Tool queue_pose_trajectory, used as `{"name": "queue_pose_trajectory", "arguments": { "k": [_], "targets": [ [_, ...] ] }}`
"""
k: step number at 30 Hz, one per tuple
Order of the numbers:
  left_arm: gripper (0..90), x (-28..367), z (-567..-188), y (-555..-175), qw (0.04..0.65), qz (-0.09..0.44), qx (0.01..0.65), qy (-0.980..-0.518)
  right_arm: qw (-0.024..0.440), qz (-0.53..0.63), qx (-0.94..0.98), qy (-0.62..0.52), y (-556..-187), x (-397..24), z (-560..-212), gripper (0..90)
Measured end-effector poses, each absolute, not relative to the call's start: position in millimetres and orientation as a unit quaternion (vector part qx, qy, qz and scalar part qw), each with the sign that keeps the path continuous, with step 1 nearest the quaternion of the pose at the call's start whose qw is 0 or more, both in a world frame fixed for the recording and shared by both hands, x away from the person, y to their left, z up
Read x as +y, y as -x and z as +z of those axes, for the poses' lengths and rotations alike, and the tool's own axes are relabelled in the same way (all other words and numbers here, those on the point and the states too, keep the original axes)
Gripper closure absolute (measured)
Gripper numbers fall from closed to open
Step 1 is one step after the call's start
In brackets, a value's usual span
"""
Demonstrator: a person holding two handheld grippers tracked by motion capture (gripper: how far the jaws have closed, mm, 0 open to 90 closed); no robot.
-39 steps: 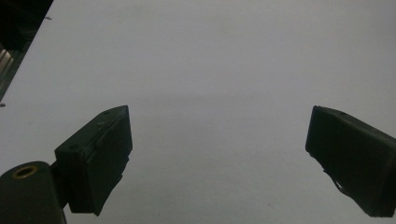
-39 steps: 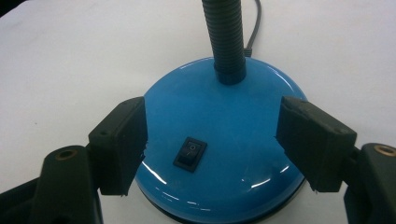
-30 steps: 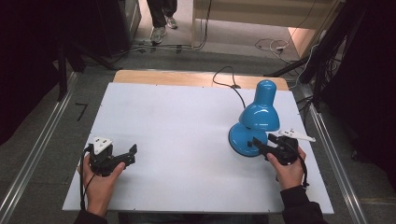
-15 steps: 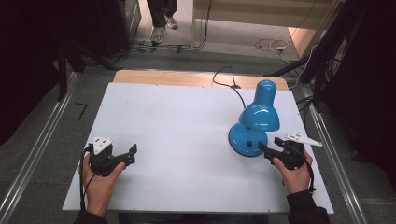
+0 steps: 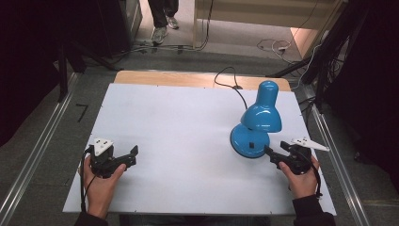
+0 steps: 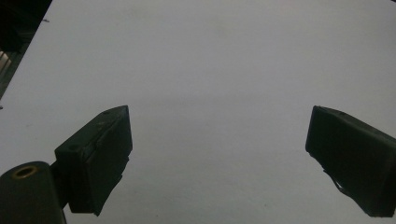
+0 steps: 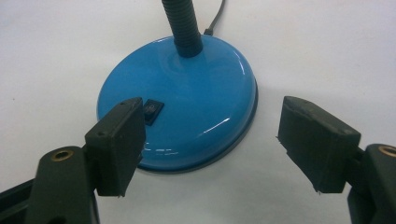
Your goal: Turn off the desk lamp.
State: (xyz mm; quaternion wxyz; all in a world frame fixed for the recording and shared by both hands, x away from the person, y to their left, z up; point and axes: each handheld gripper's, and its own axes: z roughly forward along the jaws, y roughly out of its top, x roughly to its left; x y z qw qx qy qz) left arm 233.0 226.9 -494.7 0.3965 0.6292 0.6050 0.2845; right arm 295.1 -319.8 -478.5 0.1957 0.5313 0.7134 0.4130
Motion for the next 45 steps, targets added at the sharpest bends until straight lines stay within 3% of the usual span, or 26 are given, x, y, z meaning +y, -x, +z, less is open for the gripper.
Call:
{"name": "queue_pose_trajectory", "arguments": {
  "k": [45],
  "targets": [
    [7.7,227,-496,-233,0.397,0.279,0.610,-0.626,0.201,0.404,0.705,-0.547,-282,-345,-477,21.5]
  ]
}}
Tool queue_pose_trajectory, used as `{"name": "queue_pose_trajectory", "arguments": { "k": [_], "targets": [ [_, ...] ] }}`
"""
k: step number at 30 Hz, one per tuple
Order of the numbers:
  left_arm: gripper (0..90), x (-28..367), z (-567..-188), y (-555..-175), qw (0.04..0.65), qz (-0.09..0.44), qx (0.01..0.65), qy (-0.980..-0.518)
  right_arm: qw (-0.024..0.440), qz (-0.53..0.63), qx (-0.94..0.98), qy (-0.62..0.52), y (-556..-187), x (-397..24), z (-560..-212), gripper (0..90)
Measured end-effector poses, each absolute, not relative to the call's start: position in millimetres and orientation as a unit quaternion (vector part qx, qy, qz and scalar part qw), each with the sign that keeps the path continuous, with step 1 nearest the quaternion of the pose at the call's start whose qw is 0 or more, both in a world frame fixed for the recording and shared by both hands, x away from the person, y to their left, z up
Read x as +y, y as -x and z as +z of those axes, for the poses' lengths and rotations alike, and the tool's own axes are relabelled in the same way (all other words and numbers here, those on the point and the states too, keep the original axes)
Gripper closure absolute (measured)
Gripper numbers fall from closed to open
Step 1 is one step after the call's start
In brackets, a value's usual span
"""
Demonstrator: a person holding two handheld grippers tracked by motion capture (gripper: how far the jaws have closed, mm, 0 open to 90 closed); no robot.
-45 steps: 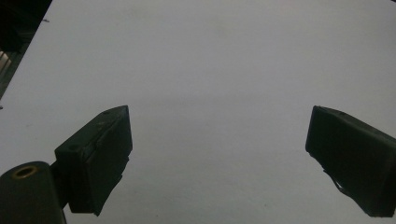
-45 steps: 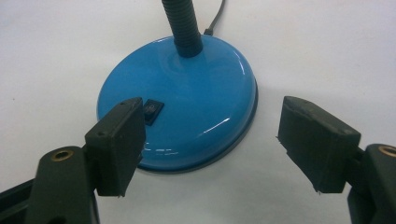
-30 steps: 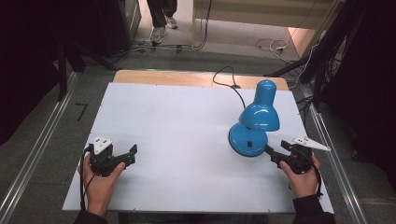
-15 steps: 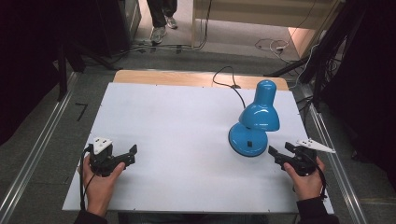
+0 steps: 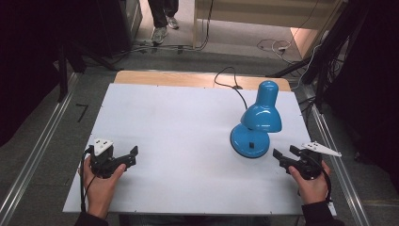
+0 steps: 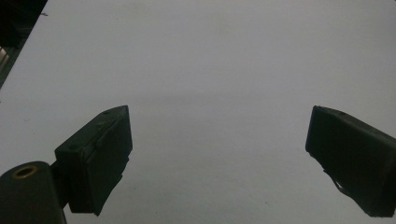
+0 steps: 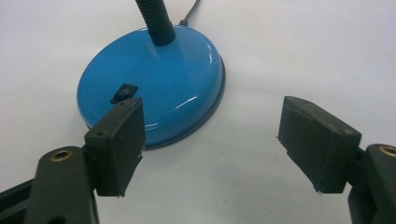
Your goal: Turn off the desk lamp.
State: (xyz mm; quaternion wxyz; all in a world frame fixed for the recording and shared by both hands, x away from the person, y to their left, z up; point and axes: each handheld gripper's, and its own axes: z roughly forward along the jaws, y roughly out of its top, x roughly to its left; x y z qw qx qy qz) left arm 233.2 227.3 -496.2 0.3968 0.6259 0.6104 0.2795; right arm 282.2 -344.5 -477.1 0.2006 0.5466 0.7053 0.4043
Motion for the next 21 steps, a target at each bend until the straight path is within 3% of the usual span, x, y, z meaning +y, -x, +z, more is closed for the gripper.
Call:
{"name": "queue_pose_trajectory", "arguments": {
  "k": [21],
  "targets": [
    [7.7,227.5,-496.2,-232.9,0.396,0.279,0.610,-0.626,0.208,0.399,0.705,-0.549,-274.5,-353.5,-477.3,21.5]
  ]
}}
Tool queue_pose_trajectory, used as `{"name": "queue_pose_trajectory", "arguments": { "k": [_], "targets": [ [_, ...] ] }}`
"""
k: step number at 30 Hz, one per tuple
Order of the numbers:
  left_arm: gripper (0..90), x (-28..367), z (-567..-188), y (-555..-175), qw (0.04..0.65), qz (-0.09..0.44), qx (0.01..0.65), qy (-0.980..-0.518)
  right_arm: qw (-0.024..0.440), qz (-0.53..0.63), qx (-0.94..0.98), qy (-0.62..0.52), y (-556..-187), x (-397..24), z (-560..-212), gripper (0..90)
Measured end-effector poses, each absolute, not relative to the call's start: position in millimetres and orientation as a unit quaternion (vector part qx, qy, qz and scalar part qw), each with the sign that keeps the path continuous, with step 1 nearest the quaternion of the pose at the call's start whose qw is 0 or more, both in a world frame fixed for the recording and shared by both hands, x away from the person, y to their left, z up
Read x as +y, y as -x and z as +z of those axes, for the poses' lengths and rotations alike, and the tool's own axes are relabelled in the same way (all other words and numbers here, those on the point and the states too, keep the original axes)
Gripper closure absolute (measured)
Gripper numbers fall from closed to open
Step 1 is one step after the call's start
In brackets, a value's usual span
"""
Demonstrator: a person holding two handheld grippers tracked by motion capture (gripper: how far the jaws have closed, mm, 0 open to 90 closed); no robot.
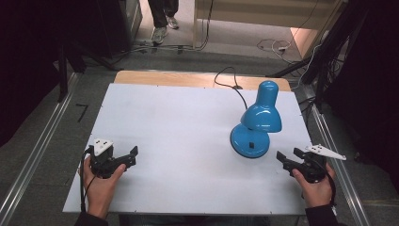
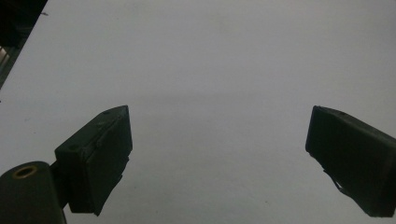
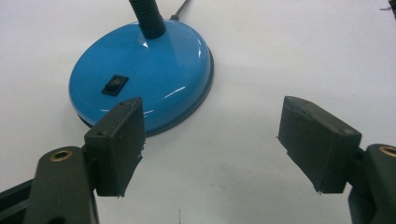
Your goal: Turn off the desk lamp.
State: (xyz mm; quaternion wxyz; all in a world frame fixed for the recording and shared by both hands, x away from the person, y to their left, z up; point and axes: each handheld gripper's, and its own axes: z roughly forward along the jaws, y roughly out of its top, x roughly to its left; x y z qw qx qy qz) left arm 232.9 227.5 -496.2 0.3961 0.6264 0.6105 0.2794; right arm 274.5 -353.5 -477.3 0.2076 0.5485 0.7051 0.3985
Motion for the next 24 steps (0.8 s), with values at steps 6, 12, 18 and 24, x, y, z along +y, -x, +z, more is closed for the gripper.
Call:
{"name": "queue_pose_trajectory", "arguments": {
  "k": [6,12,18,24],
  "targets": [
    [7.8,227.6,-496.2,-232.7,0.396,0.279,0.610,-0.627,0.209,0.397,0.705,-0.549,-272.2,-355.6,-477.9,21.5],
    [7.8,227.6,-496.3,-232.8,0.396,0.279,0.610,-0.627,0.210,0.396,0.704,-0.550,-270.2,-357.6,-477.7,21.4],
    [7.8,227.8,-496.5,-232.7,0.396,0.278,0.610,-0.627,0.210,0.395,0.705,-0.550,-268.1,-359.8,-478.3,21.5],
    [7.7,228.3,-496.7,-232.7,0.397,0.274,0.612,-0.627,0.210,0.395,0.702,-0.555,-264.5,-363.6,-478.9,21.4]
  ]
}}
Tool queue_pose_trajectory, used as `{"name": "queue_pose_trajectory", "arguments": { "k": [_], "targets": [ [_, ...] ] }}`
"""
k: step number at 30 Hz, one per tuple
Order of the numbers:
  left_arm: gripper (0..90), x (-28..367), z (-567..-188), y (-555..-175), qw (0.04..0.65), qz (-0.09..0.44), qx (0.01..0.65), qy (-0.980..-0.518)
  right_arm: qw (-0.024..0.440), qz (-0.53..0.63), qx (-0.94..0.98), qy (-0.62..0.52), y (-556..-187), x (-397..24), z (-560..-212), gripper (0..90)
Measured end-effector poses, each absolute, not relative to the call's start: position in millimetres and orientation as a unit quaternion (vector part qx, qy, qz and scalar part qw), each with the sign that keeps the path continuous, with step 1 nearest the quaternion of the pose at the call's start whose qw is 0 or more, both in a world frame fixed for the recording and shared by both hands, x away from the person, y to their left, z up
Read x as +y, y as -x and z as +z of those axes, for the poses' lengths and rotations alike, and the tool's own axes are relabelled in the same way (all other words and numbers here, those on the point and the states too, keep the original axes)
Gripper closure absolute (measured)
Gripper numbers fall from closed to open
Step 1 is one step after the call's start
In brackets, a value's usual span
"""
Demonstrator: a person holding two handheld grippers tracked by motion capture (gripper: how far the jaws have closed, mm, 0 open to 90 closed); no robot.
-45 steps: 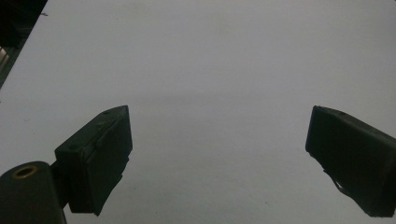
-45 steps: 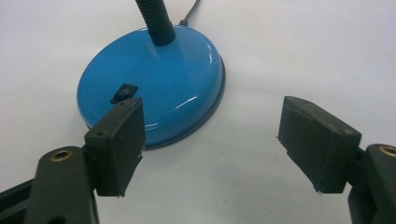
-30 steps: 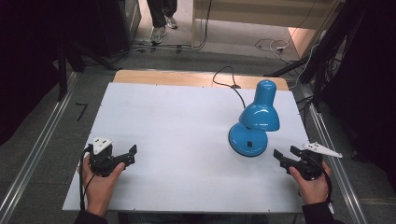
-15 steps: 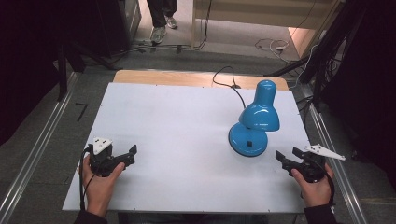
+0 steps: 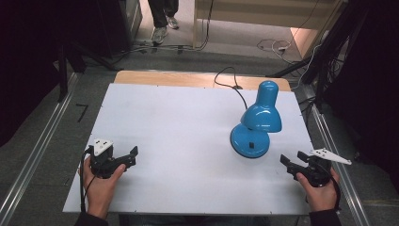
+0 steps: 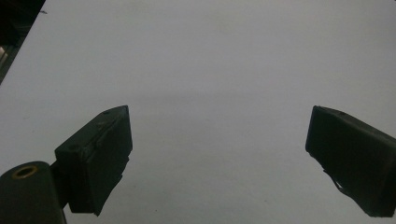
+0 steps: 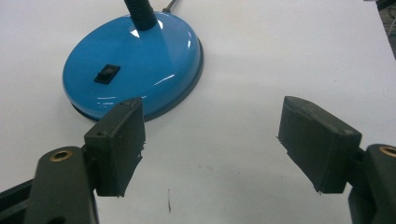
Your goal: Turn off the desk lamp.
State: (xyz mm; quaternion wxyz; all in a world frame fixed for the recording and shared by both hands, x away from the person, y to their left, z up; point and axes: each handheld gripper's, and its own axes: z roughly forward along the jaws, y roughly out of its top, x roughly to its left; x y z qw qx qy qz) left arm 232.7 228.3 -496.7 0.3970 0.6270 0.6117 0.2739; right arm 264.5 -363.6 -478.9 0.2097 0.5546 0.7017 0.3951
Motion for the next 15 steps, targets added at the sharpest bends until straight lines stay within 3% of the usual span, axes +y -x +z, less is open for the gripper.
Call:
{"name": "queue_pose_trajectory", "arguments": {
  "k": [15],
  "targets": [
    [7.7,236,-500,-228,0.389,0.272,0.624,-0.621,0.211,0.382,0.695,-0.571,-258,-382,-485,17.6]
  ]
}}
